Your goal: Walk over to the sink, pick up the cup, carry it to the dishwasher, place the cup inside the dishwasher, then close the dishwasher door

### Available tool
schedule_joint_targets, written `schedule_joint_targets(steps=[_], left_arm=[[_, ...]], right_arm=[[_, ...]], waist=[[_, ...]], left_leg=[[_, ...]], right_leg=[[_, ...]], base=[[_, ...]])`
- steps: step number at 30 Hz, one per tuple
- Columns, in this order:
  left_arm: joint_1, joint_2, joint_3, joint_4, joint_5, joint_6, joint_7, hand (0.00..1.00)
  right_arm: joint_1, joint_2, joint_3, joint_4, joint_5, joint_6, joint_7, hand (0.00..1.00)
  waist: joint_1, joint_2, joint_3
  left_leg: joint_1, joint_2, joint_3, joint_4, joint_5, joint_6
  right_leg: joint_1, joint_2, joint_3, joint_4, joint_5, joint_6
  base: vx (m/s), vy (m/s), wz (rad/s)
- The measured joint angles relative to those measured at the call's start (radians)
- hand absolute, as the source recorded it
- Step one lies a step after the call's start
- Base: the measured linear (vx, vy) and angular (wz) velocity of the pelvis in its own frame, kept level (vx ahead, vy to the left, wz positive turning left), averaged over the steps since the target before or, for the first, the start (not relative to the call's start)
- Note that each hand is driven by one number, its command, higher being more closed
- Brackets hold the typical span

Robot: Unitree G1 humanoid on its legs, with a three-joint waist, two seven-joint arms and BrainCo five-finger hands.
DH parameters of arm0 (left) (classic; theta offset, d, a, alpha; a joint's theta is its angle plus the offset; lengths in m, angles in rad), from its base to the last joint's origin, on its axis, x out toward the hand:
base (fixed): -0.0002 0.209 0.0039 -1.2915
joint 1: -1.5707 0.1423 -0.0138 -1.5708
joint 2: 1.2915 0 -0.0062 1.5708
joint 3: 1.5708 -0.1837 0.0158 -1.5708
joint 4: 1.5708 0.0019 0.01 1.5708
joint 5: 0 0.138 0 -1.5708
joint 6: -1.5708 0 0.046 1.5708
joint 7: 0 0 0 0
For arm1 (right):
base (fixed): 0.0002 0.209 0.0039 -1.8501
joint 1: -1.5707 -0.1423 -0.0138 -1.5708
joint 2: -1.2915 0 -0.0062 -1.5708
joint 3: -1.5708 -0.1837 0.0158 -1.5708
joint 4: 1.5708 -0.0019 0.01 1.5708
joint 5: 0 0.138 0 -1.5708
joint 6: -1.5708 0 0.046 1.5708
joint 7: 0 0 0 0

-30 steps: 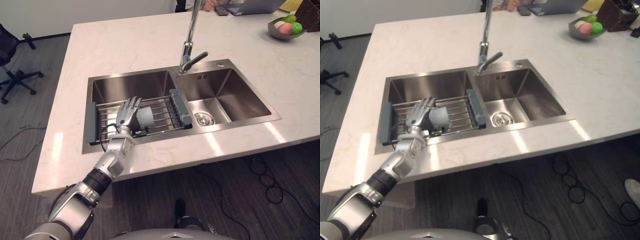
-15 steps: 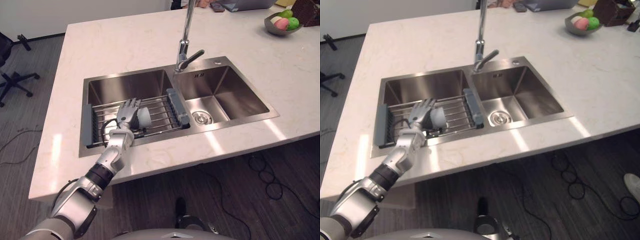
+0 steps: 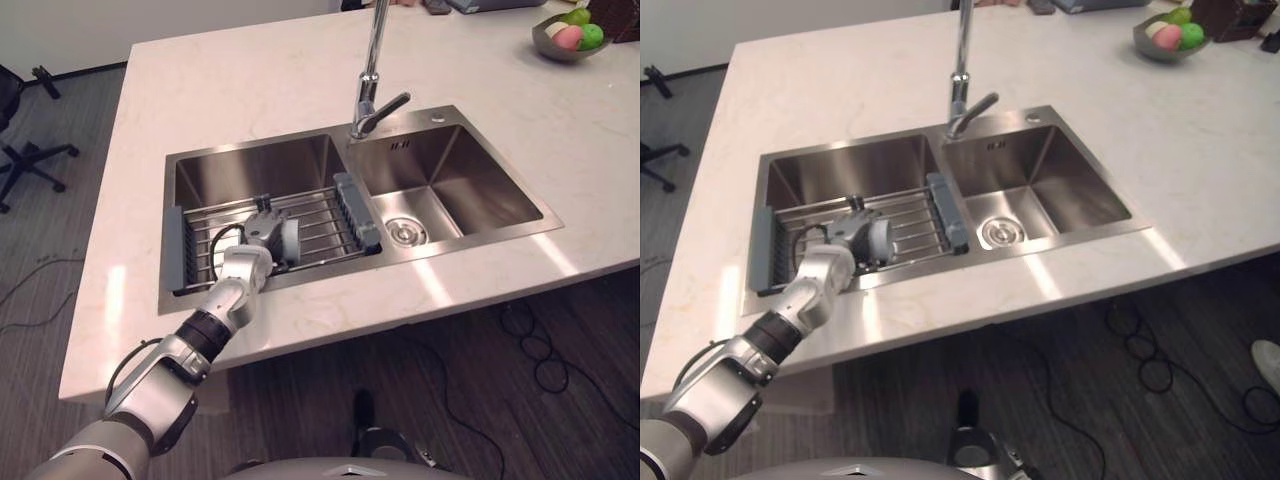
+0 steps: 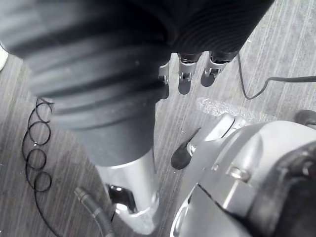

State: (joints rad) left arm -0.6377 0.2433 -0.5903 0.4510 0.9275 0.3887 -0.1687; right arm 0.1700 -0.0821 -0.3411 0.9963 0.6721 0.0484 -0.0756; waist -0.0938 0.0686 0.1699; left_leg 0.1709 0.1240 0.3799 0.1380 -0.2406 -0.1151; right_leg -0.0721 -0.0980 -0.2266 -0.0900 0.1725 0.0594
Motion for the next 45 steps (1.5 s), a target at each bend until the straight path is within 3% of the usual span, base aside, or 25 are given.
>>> schedule_joint_targets(steps=[1,12,18,22,25,27,30,32,38,45], left_arm=[[-0.002,-0.001,-0.001,0.0,0.001,0.004,-0.007,1.0],[-0.021,-0.009,-0.002,-0.007,0.038,0.0,-0.069,1.0],[-0.036,0.002,-0.022,-0.006,0.033,-0.087,-0.05,1.0],[-0.056,0.021,-0.079,-0.007,-0.042,-0.112,0.039,1.0],[-0.052,0.04,-0.085,-0.009,-0.172,-0.151,0.204,1.0],[-0.036,0.066,-0.079,-0.03,-0.247,-0.194,0.362,1.0],[0.0,0.093,-0.065,-0.071,-0.314,-0.246,0.524,1.0],[0.053,0.095,-0.008,-0.111,-0.37,-0.294,0.645,1.0],[0.141,0.124,0.174,-0.232,-0.431,-0.385,0.804,1.0],[0.144,0.138,0.367,-0.363,-0.63,-0.475,0.891,1.0]], right_arm=[[0.0,-0.004,0.01,0.0,0.001,0.001,0.0,0.0],[-0.007,-0.012,0.054,0.0,0.011,0.002,-0.005,0.0],[-0.008,-0.014,0.064,0.0,0.011,-0.002,-0.02,0.0],[-0.011,-0.014,0.066,0.001,0.011,-0.004,-0.018,0.0],[-0.013,-0.016,0.066,0.002,0.015,-0.012,-0.011,0.0],[-0.015,-0.016,0.068,0.002,0.034,-0.023,-0.004,0.0],[-0.016,-0.016,0.067,0.002,0.044,-0.025,0.006,0.0],[-0.016,-0.016,0.065,0.005,0.048,-0.026,0.009,0.0],[-0.017,-0.015,0.041,0.043,0.043,-0.044,0.048,0.0],[-0.016,-0.017,-0.029,0.048,-0.056,-0.056,0.091,0.0]], waist=[[0.0,0.0,0.0],[0.002,-0.005,0.003],[0.002,-0.009,0.006],[-0.002,-0.01,0.01],[-0.003,-0.004,0.012],[-0.005,0.002,0.016],[-0.005,0.008,0.019],[-0.006,0.006,0.024],[-0.01,0.008,0.023],[0.005,0.022,0.01]], left_leg=[[0.0,-0.001,0.0,0.0,0.0,0.0],[-0.002,-0.004,-0.003,0.0,0.0,0.0],[-0.01,-0.003,-0.016,0.0,0.0,0.0],[-0.012,-0.003,-0.018,-0.001,0.0,0.0],[-0.012,-0.003,-0.022,-0.002,0.0,0.0],[-0.012,-0.003,-0.025,-0.002,0.0,0.0],[-0.012,-0.003,-0.028,-0.003,0.0,0.0],[-0.013,-0.002,-0.037,-0.003,0.0,0.0],[-0.018,-0.001,-0.083,-0.003,0.001,0.001],[-0.016,-0.021,-0.138,-0.002,0.009,0.013]], right_leg=[[0.0,0.0,0.0,0.0,0.0,0.0],[0.0,-0.003,0.0,0.0,-0.001,0.003],[-0.002,-0.004,-0.005,0.0,0.0,0.004],[-0.004,-0.003,-0.005,0.0,0.0,0.004],[-0.003,-0.003,-0.007,0.0,0.003,0.009],[-0.002,-0.003,-0.008,0.0,0.003,0.009],[0.0,-0.003,-0.011,0.0,0.003,0.009],[0.001,-0.003,-0.018,0.0,0.003,0.008],[0.01,-0.004,-0.054,0.0,0.005,0.003],[0.04,-0.026,-0.093,0.0,0.003,0.005]], base=[[0.0,0.0,0.0],[0.0,0.0,0.0],[0.0,0.0,0.04],[0.0,0.0,0.0],[0.0,0.0,0.0],[0.0,0.0,0.0],[-0.02,-0.01,0.02],[-0.02,-0.015,0.05],[0.0,-0.013,0.09],[-0.01,0.013,0.2]])
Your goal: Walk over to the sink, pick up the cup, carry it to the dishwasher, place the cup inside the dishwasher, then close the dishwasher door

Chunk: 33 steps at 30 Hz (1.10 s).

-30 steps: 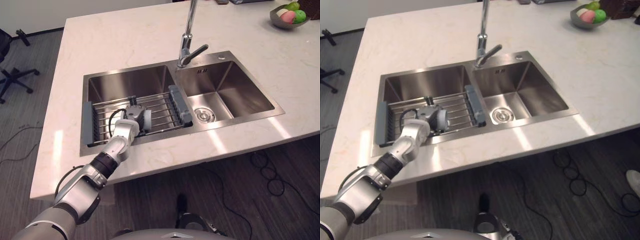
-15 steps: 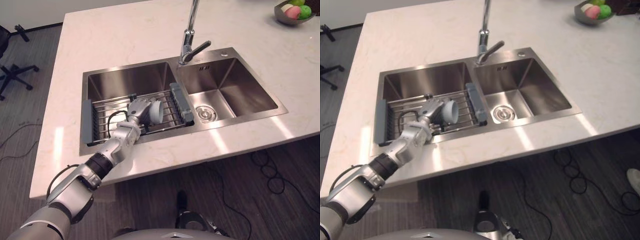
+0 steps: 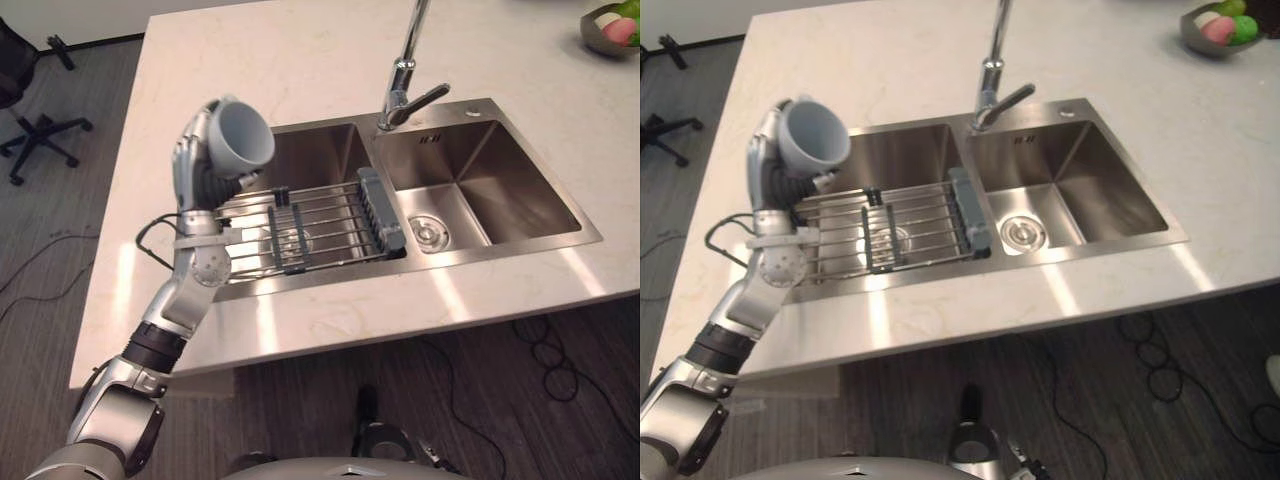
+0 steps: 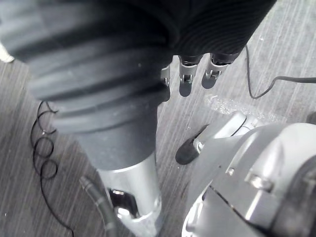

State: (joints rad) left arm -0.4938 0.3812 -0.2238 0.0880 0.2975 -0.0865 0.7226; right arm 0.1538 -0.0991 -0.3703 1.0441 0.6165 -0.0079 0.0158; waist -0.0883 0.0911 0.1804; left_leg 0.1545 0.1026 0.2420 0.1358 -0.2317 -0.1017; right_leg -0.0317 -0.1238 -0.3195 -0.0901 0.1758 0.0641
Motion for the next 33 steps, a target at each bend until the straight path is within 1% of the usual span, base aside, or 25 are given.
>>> schedule_joint_targets(steps=[2,3,4,6,8,9,11,14,15,17,18,19,20,21,22,23,24,25,26,27,28,30,31,32,33], left_arm=[[0.02,-0.002,0.065,-0.005,-0.083,-0.02,0.024,1.0],[0.023,-0.002,0.079,-0.005,-0.103,-0.023,0.034,1.0],[0.038,-0.004,0.119,-0.016,-0.131,-0.028,0.042,1.0],[0.064,-0.02,0.181,-0.05,-0.163,-0.034,0.066,1.0],[0.098,-0.024,0.267,-0.084,-0.178,-0.041,0.088,1.0],[0.119,-0.027,0.322,-0.09,-0.179,-0.044,0.104,1.0],[0.154,-0.033,0.385,-0.112,-0.182,-0.045,0.115,1.0],[0.23,-0.065,0.448,-0.159,-0.205,-0.065,0.114,1.0],[0.247,-0.074,0.46,-0.168,-0.209,-0.069,0.114,1.0],[0.314,-0.115,0.497,-0.211,-0.234,-0.073,0.1,1.0],[0.331,-0.122,0.505,-0.223,-0.241,-0.073,0.097,1.0],[0.364,-0.136,0.522,-0.249,-0.252,-0.076,0.088,1.0],[0.388,-0.15,0.544,-0.263,-0.259,-0.083,0.078,1.0],[0.398,-0.158,0.554,-0.265,-0.267,-0.09,0.076,1.0],[0.41,-0.179,0.567,-0.265,-0.28,-0.099,0.072,1.0],[0.412,-0.196,0.568,-0.265,-0.296,-0.117,0.071,1.0],[0.414,-0.204,0.569,-0.263,-0.297,-0.124,0.071,1.0],[0.413,-0.209,0.561,-0.252,-0.297,-0.149,0.069,1.0],[0.413,-0.209,0.549,-0.232,-0.297,-0.177,0.065,1.0],[0.413,-0.209,0.544,-0.22,-0.297,-0.189,0.064,1.0],[0.414,-0.21,0.536,-0.203,-0.297,-0.2,0.064,1.0],[0.433,-0.209,0.537,-0.19,-0.297,-0.211,0.064,1.0],[0.45,-0.206,0.537,-0.19,-0.296,-0.217,0.064,1.0],[0.478,-0.206,0.533,-0.19,-0.296,-0.222,0.057,1.0],[0.506,-0.206,0.534,-0.188,-0.296,-0.225,0.054,1.0]], right_arm=[[-0.003,0.001,-0.009,0.001,-0.044,-0.005,0.01,0.0],[-0.003,0.002,-0.014,0.002,-0.055,-0.007,0.013,0.0],[-0.002,0.007,-0.026,0.005,-0.073,-0.009,0.025,0.0],[-0.001,0.008,-0.027,0.032,-0.075,-0.013,0.034,0.0],[0.004,0.009,-0.027,0.041,-0.095,-0.015,0.042,0.0],[0.004,0.007,-0.026,0.041,-0.116,-0.017,0.044,0.0],[0.009,0.007,-0.025,0.043,-0.129,-0.018,0.048,0.0],[0.037,0.006,-0.025,0.049,-0.152,-0.031,0.047,0.0],[0.039,0.005,-0.026,0.054,-0.152,-0.036,0.046,0.0],[0.043,0.001,-0.027,0.072,-0.146,-0.042,0.037,0.0],[0.048,0.002,-0.027,0.072,-0.141,-0.043,0.036,0.0],[0.063,0.003,-0.028,0.071,-0.126,-0.047,0.031,0.0],[0.073,0.009,-0.033,0.072,-0.107,-0.053,0.025,0.0],[0.08,0.013,-0.039,0.072,-0.1,-0.054,0.023,0.0],[0.094,0.021,-0.043,0.066,-0.075,-0.056,0.019,0.0],[0.12,0.029,-0.037,0.062,-0.059,-0.055,0.018,0.0],[0.127,0.034,-0.03,0.061,-0.046,-0.055,0.017,0.0],[0.151,0.047,0.008,0.047,-0.011,-0.054,0.017,0.0],[0.17,0.052,0.049,0.03,0.01,-0.054,0.019,0.0],[0.171,0.052,0.062,0.03,0.017,-0.052,0.018,0.0],[0.17,0.039,0.084,0.031,0.017,-0.051,0.016,0.0],[0.154,0.003,0.137,0.028,0.005,-0.034,0.016,0.0],[0.15,-0.017,0.167,0.022,-0.006,-0.024,0.017,0.0],[0.132,-0.037,0.189,0.01,-0.036,-0.008,0.017,0.0],[0.13,-0.045,0.203,-0.003,-0.047,0.004,0.014,0.0]], waist=[[0.005,0.008,-0.01],[0.004,0.01,-0.011],[0.006,0.009,-0.016],[0.011,-0.006,-0.04],[0.035,-0.023,-0.053],[0.045,-0.023,-0.064],[0.057,-0.024,-0.08],[0.094,-0.026,-0.101],[0.1,-0.026,-0.101],[0.123,-0.029,-0.104],[0.127,-0.029,-0.106],[0.138,-0.035,-0.119],[0.155,-0.017,-0.131],[0.162,-0.016,-0.136],[0.162,-0.03,-0.144],[0.153,-0.054,-0.15],[0.149,-0.062,-0.151],[0.129,-0.087,-0.163],[0.117,-0.097,-0.168],[0.115,-0.098,-0.168],[0.122,-0.092,-0.166],[0.137,-0.081,-0.162],[0.138,-0.079,-0.156],[0.135,-0.085,-0.144],[0.13,-0.085,-0.142]], left_leg=[[-0.008,-0.01,-0.02,0.0,0.004,0.007],[-0.01,-0.011,-0.03,0.0,0.004,0.007],[-0.015,-0.013,-0.046,0.0,0.009,0.014],[-0.037,-0.025,-0.069,-0.001,0.036,0.017],[-0.04,-0.041,-0.093,-0.008,0.072,0.01],[-0.043,-0.042,-0.11,-0.011,0.08,0.013],[-0.051,-0.042,-0.135,-0.016,0.09,0.012],[-0.073,-0.048,-0.19,-0.016,0.105,0.015],[-0.076,-0.052,-0.202,-0.016,0.108,0.017],[-0.089,-0.062,-0.257,-0.022,0.119,0.019],[-0.091,-0.064,-0.272,-0.029,0.118,0.021],[-0.105,-0.065,-0.299,-0.047,0.108,0.041],[-0.133,-0.057,-0.317,-0.045,0.108,0.058],[-0.141,-0.058,-0.33,-0.046,0.111,0.054],[-0.144,-0.066,-0.347,-0.055,0.119,0.059],[-0.158,-0.089,-0.4,-0.048,0.137,0.062],[-0.161,-0.101,-0.43,-0.046,0.144,0.064],[-0.179,-0.128,-0.491,-0.04,0.153,0.069],[-0.201,-0.142,-0.514,-0.028,0.168,0.07],[-0.211,-0.149,-0.52,-0.021,0.173,0.068],[-0.22,-0.149,-0.518,-0.012,0.19,0.057],[-0.218,-0.15,-0.535,-0.014,0.208,0.036],[-0.219,-0.15,-0.543,-0.017,0.212,0.039],[-0.222,-0.14,-0.517,-0.023,0.218,0.065],[-0.224,-0.112,-0.441,-0.036,0.215,0.103]], right_leg=[[0.005,-0.012,-0.021,0.0,0.0,0.001],[0.008,-0.014,-0.025,0.0,0.0,0.002],[0.011,-0.018,-0.03,0.0,0.0,0.003],[0.005,-0.034,-0.051,0.0,0.001,0.003],[0.006,-0.049,-0.056,0.0,0.003,0.001],[0.007,-0.051,-0.065,0.001,0.003,0.001],[0.009,-0.053,-0.084,0.001,0.003,0.0],[0.014,-0.068,-0.125,0.007,-0.002,-0.009],[0.016,-0.071,-0.134,0.007,-0.004,-0.011],[0.029,-0.085,-0.177,0.006,-0.004,-0.009],[0.032,-0.087,-0.19,0.003,-0.004,-0.009],[0.028,-0.087,-0.216,0.001,-0.005,-0.007],[0.031,-0.092,-0.232,0.015,-0.007,-0.001],[0.02,-0.103,-0.227,0.075,-0.025,0.006],[-0.002,-0.134,-0.16,0.219,-0.121,0.016],[-0.01,-0.16,-0.096,0.307,-0.199,0.028],[-0.015,-0.162,-0.048,0.355,-0.239,0.019],[-0.027,-0.155,0.075,0.434,-0.328,0.016],[-0.032,-0.148,0.158,0.475,-0.383,0.04],[-0.034,-0.148,0.186,0.496,-0.404,0.058],[-0.037,-0.151,0.194,0.537,-0.443,0.07],[-0.042,-0.152,0.169,0.596,-0.485,0.07],[-0.047,-0.155,0.158,0.627,-0.507,0.068],[-0.049,-0.164,0.134,0.661,-0.533,0.06],[-0.044,-0.17,0.109,0.673,-0.544,0.051]], base=[[-0.04,0.019,0.24],[-0.06,0.013,0.37],[-0.05,-0.001,0.32],[-0.05,-0.012,0.35],[-0.07,-0.046,0.23],[-0.08,-0.052,0.18],[-0.07,-0.044,0.28],[-0.12,-0.038,0.4],[-0.12,-0.027,0.53],[-0.14,-0.021,0.59],[-0.15,-0.002,0.65],[-0.18,0.002,0.63],[-0.18,-0.015,0.66],[-0.13,-0.008,0.86],[-0.07,-0.028,1.28],[-0.04,-0.025,1.4],[-0.03,-0.09,1.78],[-0.02,-0.101,1.82],[-0.03,-0.155,1.81],[-0.06,-0.178,1.39],[-0.07,-0.176,0.85],[-0.08,-0.18,0.58],[-0.09,-0.192,0.57],[-0.12,-0.215,0.65],[-0.11,-0.188,0.82]])
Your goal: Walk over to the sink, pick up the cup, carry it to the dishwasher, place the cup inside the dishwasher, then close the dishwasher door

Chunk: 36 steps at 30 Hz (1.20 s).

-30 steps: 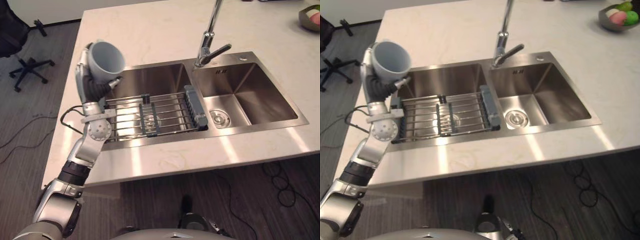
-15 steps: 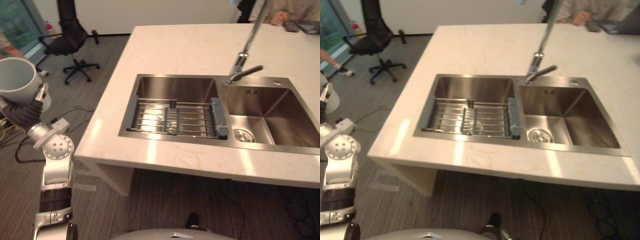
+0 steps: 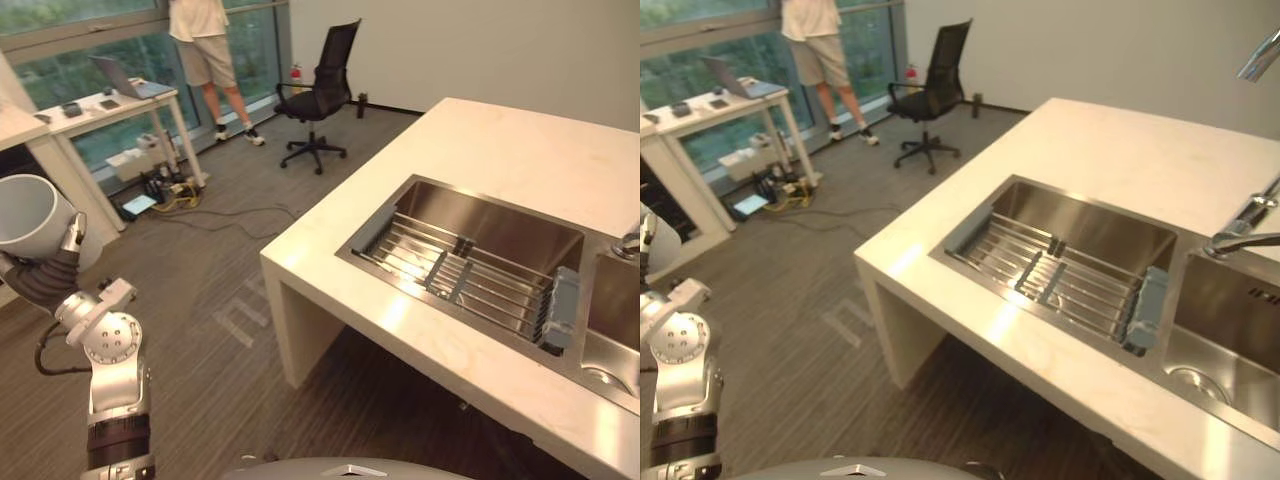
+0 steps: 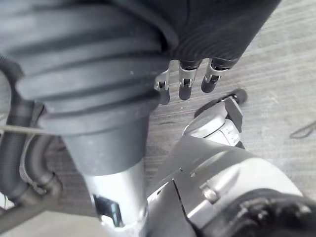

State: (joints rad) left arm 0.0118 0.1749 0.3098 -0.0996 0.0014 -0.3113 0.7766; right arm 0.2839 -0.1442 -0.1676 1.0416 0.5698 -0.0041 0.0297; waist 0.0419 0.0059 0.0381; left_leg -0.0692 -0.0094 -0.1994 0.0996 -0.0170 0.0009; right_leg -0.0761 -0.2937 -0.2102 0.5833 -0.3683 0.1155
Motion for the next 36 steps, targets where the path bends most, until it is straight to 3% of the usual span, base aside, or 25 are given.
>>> schedule_joint_targets(steps=[1,3,5,6,7,8,9,10,11,13,14,15,16,17,18,20,22,23,25,26,27,28,29,32,36], left_arm=[[0.024,0.0,0.0,0.007,-0.001,-0.004,-0.007,1.0],[0.032,0.004,0.002,0.026,-0.025,-0.029,-0.05,1.0],[0.033,0.012,0.006,0.034,-0.047,-0.055,-0.085,1.0],[0.034,0.013,0.01,0.033,-0.054,-0.063,-0.096,1.0],[0.051,0.012,0.016,0.03,-0.059,-0.084,-0.112,1.0],[0.065,0.014,0.018,0.033,-0.062,-0.093,-0.13,1.0],[0.062,0.003,0.018,0.035,-0.07,-0.094,-0.14,1.0],[0.039,-0.032,0.032,0.032,-0.085,-0.099,-0.162,1.0],[-0.013,-0.043,0.03,0.014,-0.093,-0.11,-0.186,1.0],[-0.012,-0.018,0.026,-0.006,-0.107,-0.143,-0.211,1.0],[-0.013,-0.01,0.001,-0.007,-0.107,-0.144,-0.228,1.0],[-0.014,-0.005,-0.015,-0.008,-0.106,-0.144,-0.241,1.0],[-0.016,0.004,-0.039,-0.01,-0.105,-0.143,-0.261,1.0],[-0.017,0.018,-0.051,-0.01,-0.105,-0.125,-0.283,1.0],[-0.017,0.026,-0.056,-0.01,-0.106,-0.112,-0.294,1.0],[-0.003,0.043,-0.079,-0.017,-0.12,-0.076,-0.338,1.0],[0.006,0.041,-0.104,-0.016,-0.146,-0.05,-0.38,1.0],[0.013,0.042,-0.132,-0.014,-0.161,-0.028,-0.407,1.0],[0.024,0.042,-0.214,0.026,-0.194,0.002,-0.485,1.0],[0.046,0.039,-0.256,0.047,-0.201,0.009,-0.517,1.0],[0.057,0.04,-0.271,0.056,-0.213,0.008,-0.532,1.0],[0.056,0.042,-0.286,0.096,-0.227,0.006,-0.555,1.0],[0.05,0.036,-0.293,0.132,-0.244,0.006,-0.569,1.0],[0.061,0.037,-0.307,0.163,-0.278,0.005,-0.584,1.0],[0.076,0.011,-0.325,0.162,-0.304,-0.002,-0.654,1.0]], right_arm=[[-0.003,-0.007,0.002,-0.009,-0.013,0.01,-0.011,0.0],[-0.021,-0.029,0.01,-0.011,-0.026,0.048,-0.035,0.0],[-0.028,-0.033,0.009,-0.009,-0.027,0.062,-0.041,0.0],[-0.029,-0.035,0.008,-0.009,-0.029,0.066,-0.041,0.0],[-0.029,-0.046,0.004,-0.014,-0.033,0.07,-0.04,0.0],[-0.038,-0.051,-0.002,-0.025,-0.066,0.072,-0.03,0.0],[-0.053,-0.051,-0.005,-0.029,-0.078,0.075,-0.023,0.0],[-0.06,-0.018,-0.045,-0.037,-0.099,0.071,-0.01,0.0],[-0.069,0.006,-0.093,-0.041,-0.106,0.055,-0.006,0.0],[-0.07,0.008,-0.107,-0.068,-0.107,0.045,0.02,0.0],[-0.06,-0.003,-0.138,-0.079,-0.109,0.039,0.029,0.0],[-0.059,-0.011,-0.162,-0.073,-0.119,0.038,0.034,0.0],[-0.07,-0.034,-0.194,-0.051,-0.147,0.032,0.037,0.0],[-0.093,-0.049,-0.201,-0.012,-0.169,0.032,0.041,0.0],[-0.096,-0.049,-0.198,0.0,-0.184,0.033,0.049,0.0],[-0.109,-0.024,-0.197,0.03,-0.215,0.049,0.057,0.0],[-0.123,-0.015,-0.2,0.04,-0.213,0.053,0.053,0.0],[-0.133,-0.014,-0.201,0.041,-0.213,0.058,0.053,0.0],[-0.139,0.005,-0.241,0.039,-0.197,0.068,0.053,0.0],[-0.126,0.019,-0.25,0.038,-0.18,0.068,0.053,0.0],[-0.117,0.031,-0.251,0.036,-0.178,0.068,0.053,0.0],[-0.097,0.059,-0.247,0.031,-0.175,0.067,0.053,0.0],[-0.086,0.073,-0.238,0.033,-0.174,0.064,0.053,0.0],[-0.11,0.078,-0.237,0.033,-0.172,0.053,0.053,0.0],[-0.136,0.05,-0.22,0.031,-0.178,0.065,0.065,0.0]], waist=[[-0.009,0.006,0.004],[-0.009,0.017,0.013],[0.006,0.01,0.017],[0.014,0.008,0.02],[0.025,0.036,0.019],[0.014,0.039,0.034],[0.007,0.041,0.035],[-0.041,0.015,0.026],[-0.047,-0.002,0.053],[-0.035,-0.017,0.071],[-0.047,-0.01,0.067],[-0.048,-0.002,0.06],[-0.052,0.026,0.052],[-0.066,0.043,0.054],[-0.075,0.042,0.053],[-0.062,0.06,0.047],[-0.057,0.071,0.041],[-0.057,0.072,0.04],[-0.075,0.037,0.045],[-0.081,0.037,0.051],[-0.086,0.028,0.046],[-0.098,0.003,0.034],[-0.097,-0.022,0.03],[-0.058,-0.022,0.02],[-0.059,0.004,0.031]], left_leg=[[-0.003,0.038,0.077,-0.011,0.003,0.019],[-0.072,0.139,0.268,0.043,0.007,0.004],[-0.123,0.173,0.379,0.153,0.005,0.001],[-0.13,0.189,0.414,0.202,0.002,0.018],[-0.128,0.226,0.503,0.288,0.053,0.078],[-0.154,0.213,0.557,0.292,0.075,0.095],[-0.161,0.187,0.524,0.217,0.122,0.12],[-0.102,0.111,0.412,-0.06,0.304,0.123],[-0.082,0.144,0.567,0.057,0.177,0.192],[-0.003,0.268,0.772,0.219,0.089,0.098],[0.054,0.328,0.829,0.258,0.123,0.075],[0.08,0.348,0.843,0.265,0.166,0.085],[0.114,0.345,0.824,0.235,0.223,0.029],[0.103,0.304,0.811,0.197,0.209,0.004],[0.102,0.283,0.798,0.174,0.209,0.002],[0.126,0.241,0.749,0.074,0.159,-0.067],[0.146,0.225,0.71,-0.009,0.121,-0.117],[0.16,0.208,0.695,-0.048,0.111,-0.12],[0.157,0.175,0.636,-0.088,0.104,-0.118],[0.155,0.171,0.59,-0.093,0.105,-0.111],[0.153,0.175,0.561,-0.096,0.104,-0.109],[0.131,0.164,0.499,-0.093,0.106,-0.106],[0.122,0.133,0.458,-0.094,0.11,-0.102],[0.124,0.121,0.451,-0.143,0.148,-0.107],[0.125,0.133,0.457,-0.178,0.181,-0.11]], right_leg=[[0.013,-0.002,-0.043,-0.005,-0.002,-0.005],[0.042,-0.02,-0.171,-0.031,0.018,-0.034],[0.048,-0.039,-0.242,-0.051,0.042,-0.044],[0.054,-0.045,-0.258,-0.051,0.046,-0.048],[0.057,-0.031,-0.282,-0.017,0.051,-0.07],[0.022,-0.023,-0.23,0.02,0.021,-0.121],[0.003,0.034,-0.192,-0.011,-0.002,-0.138],[0.008,0.097,-0.147,-0.122,0.061,-0.171],[0.045,0.04,-0.273,-0.135,0.084,-0.135],[0.086,-0.021,-0.353,-0.135,0.095,-0.126],[0.118,-0.061,-0.425,-0.137,0.099,-0.106],[0.124,-0.081,-0.448,-0.132,0.095,-0.077],[0.132,-0.106,-0.47,-0.135,0.092,-0.028],[0.144,-0.091,-0.436,-0.189,0.117,-0.016],[0.155,-0.083,-0.422,-0.218,0.136,-0.017],[0.182,-0.063,-0.433,-0.292,0.209,0.008],[0.178,-0.046,-0.434,-0.305,0.243,-0.003],[0.178,-0.047,-0.422,-0.309,0.255,-0.013],[0.18,-0.052,-0.345,-0.299,0.287,-0.062],[0.16,-0.046,-0.244,-0.259,0.279,-0.087],[0.161,-0.019,-0.169,-0.267,0.238,-0.065],[0.161,0.053,-0.043,-0.311,0.204,-0.074],[0.167,0.064,-0.035,-0.329,0.197,-0.078],[0.178,0.059,-0.027,-0.377,0.191,-0.045],[0.181,0.084,-0.024,-0.427,0.22,-0.012]], base=[[-0.15,-0.22,1.03],[-0.11,-0.094,1.32],[-0.03,-0.005,1.06],[0.01,0.006,0.95],[-0.02,-0.008,1.05],[-0.07,-0.032,1.29],[-0.19,-0.119,2.17],[-0.18,-0.136,2.83],[-0.17,-0.128,2.67],[-0.09,0.04,1.93],[-0.06,0.101,1.87],[-0.05,0.171,1.77],[-0.09,0.292,1.42],[-0.1,0.336,1.36],[-0.06,0.339,1.09],[0.02,0.258,0.49],[0.06,0.261,0.13],[0.05,0.28,0.34],[0.0,0.234,0.75],[-0.01,0.132,0.88],[-0.02,0.015,1.2],[-0.03,-0.064,1.3],[-0.03,-0.058,1.17],[-0.02,-0.003,0.28],[-0.09,-0.038,-0.08]])
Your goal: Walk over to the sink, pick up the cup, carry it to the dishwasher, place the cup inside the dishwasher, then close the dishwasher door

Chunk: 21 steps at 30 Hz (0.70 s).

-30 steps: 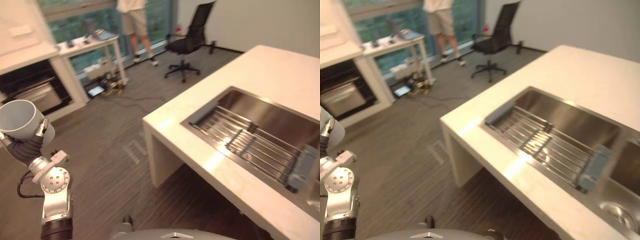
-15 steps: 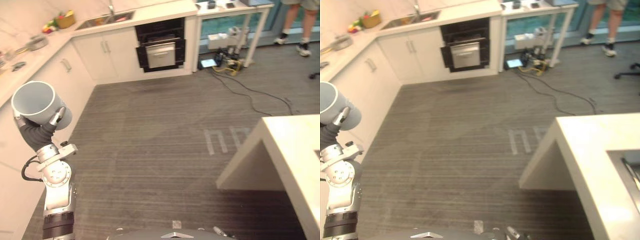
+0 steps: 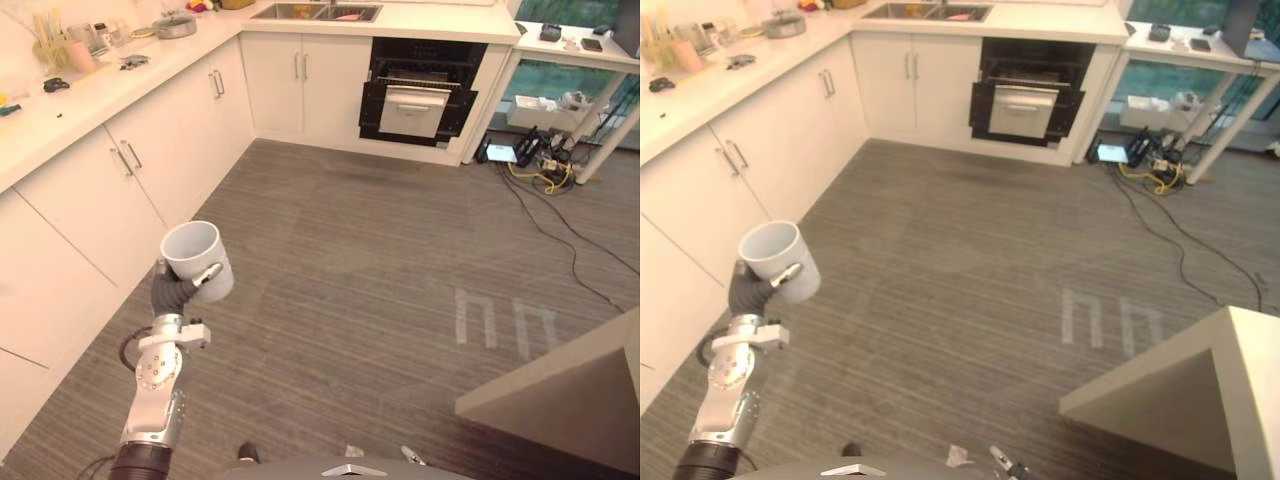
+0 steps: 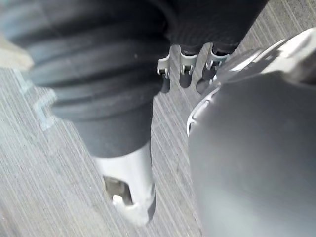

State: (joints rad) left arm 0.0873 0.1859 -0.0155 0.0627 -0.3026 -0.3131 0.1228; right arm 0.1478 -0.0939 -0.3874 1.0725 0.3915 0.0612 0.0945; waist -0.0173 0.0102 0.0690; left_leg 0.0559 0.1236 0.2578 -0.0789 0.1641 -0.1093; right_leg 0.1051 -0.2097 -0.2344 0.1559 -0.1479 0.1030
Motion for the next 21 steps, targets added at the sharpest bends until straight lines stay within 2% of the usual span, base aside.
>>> schedule_joint_targets(steps=[2,6,8,11,14,15,21], left_arm=[[0.004,-0.011,-0.018,-0.002,-0.026,-0.001,-0.051,1.0],[0.004,-0.012,-0.038,-0.002,-0.062,-0.002,-0.117,1.0],[0.004,-0.011,-0.041,-0.002,-0.08,-0.002,-0.128,1.0],[0.003,-0.009,-0.057,-0.001,-0.111,-0.004,-0.132,1.0],[0.001,-0.011,-0.07,-0.001,-0.133,-0.014,-0.131,1.0],[-0.033,-0.031,-0.074,-0.001,-0.107,-0.037,-0.033,1.0],[-0.033,-0.031,-0.073,-0.001,-0.107,-0.037,-0.027,1.0]], right_arm=[[-0.003,-0.006,0.037,0.0,0.004,0.019,0.042,0.0],[-0.015,-0.021,0.093,0.001,0.052,0.052,0.071,0.0],[-0.015,-0.022,0.125,0.001,0.105,0.068,0.084,0.0],[-0.012,-0.024,0.162,0.001,0.122,0.069,0.1,0.0],[-0.011,-0.036,0.203,0.004,0.133,0.074,0.099,0.0],[-0.003,-0.036,0.22,0.004,0.173,0.095,0.069,0.0],[-0.003,-0.036,0.217,0.004,0.172,0.096,0.069,0.0]], waist=[[-0.007,0.004,-0.003],[-0.007,0.003,-0.004],[-0.01,-0.017,-0.003],[-0.017,-0.034,-0.007],[-0.017,-0.034,-0.011],[-0.018,-0.041,-0.044],[-0.016,-0.041,-0.044]], left_leg=[[0.002,0.014,0.013,-0.005,0.004,-0.004],[0.006,0.027,0.052,-0.006,0.005,-0.005],[0.009,0.03,0.073,-0.007,0.006,-0.006],[0.018,0.029,0.083,-0.007,0.004,-0.009],[0.036,0.03,0.1,-0.007,0.0,-0.015],[0.05,0.036,0.129,-0.007,-0.005,-0.021],[0.05,0.035,0.128,-0.007,-0.008,-0.019]], right_leg=[[0.002,0.012,0.005,-0.021,0.017,0.002],[0.002,0.03,0.041,-0.08,0.063,0.005],[0.004,0.035,0.061,-0.11,0.086,0.008],[0.019,0.035,0.066,-0.136,0.102,0.011],[0.034,0.036,0.078,-0.15,0.109,0.011],[0.04,0.043,0.109,-0.178,0.135,0.013],[0.04,0.043,0.11,-0.178,0.135,0.013]], base=[[-0.07,-0.023,-0.17],[-0.06,0.004,-0.32],[-0.06,0.006,-0.27],[-0.04,0.005,-0.13],[-0.04,0.0,-0.11],[-0.02,-0.001,-0.06],[0.0,0.0,0.0]])
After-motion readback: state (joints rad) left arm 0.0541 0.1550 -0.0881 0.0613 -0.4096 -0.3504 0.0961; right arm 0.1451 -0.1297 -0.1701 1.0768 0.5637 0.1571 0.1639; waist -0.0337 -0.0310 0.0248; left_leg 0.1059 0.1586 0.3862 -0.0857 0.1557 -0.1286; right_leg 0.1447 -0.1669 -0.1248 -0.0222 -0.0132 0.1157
